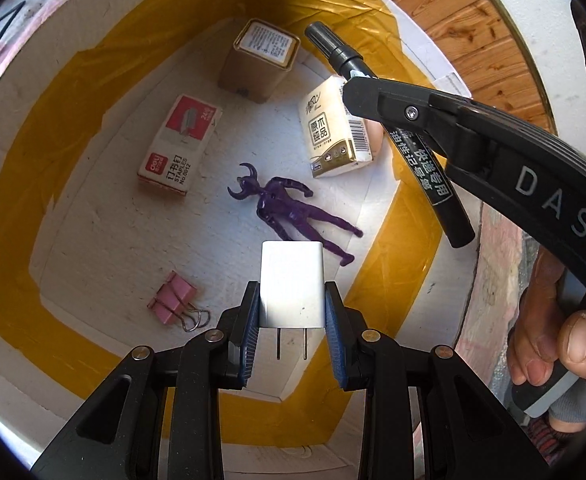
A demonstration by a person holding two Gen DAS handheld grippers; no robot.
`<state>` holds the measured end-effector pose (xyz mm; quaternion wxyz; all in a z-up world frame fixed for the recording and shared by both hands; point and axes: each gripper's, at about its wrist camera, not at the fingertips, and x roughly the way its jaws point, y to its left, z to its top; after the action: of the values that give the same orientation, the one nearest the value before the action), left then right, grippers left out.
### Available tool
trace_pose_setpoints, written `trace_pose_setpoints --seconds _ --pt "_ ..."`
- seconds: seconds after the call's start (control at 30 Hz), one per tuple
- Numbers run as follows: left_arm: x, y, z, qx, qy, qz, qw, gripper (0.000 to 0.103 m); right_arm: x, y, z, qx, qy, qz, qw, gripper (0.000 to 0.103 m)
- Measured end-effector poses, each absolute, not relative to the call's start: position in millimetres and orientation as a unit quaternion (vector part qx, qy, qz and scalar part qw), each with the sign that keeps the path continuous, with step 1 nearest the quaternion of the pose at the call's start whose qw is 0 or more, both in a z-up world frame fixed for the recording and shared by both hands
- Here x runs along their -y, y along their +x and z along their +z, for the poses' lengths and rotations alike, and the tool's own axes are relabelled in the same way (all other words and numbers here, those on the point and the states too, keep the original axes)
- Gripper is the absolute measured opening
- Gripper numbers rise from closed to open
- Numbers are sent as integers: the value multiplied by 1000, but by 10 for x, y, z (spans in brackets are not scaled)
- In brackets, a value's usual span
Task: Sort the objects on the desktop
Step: 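Lower the marker with the right tool while the left tool lowers the plug into the box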
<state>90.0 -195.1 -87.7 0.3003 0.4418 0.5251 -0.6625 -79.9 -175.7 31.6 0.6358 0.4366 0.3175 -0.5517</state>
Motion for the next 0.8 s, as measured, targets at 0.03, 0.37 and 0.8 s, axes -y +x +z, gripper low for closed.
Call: trace_pose_setpoints --seconds 0.03,0.37,0.8 --pt "1959 909 -907 -538 440 -655 296 31 1805 -776 292 -331 434 -547 634 15" --pt "2035 949 -971 -591 420 -626 286 31 2174 -595 -60 -438 417 -493 625 15" --pt "2149 917 -1149 -632 409 -601 269 31 2547 -591 -293 -494 395 -468 617 14"
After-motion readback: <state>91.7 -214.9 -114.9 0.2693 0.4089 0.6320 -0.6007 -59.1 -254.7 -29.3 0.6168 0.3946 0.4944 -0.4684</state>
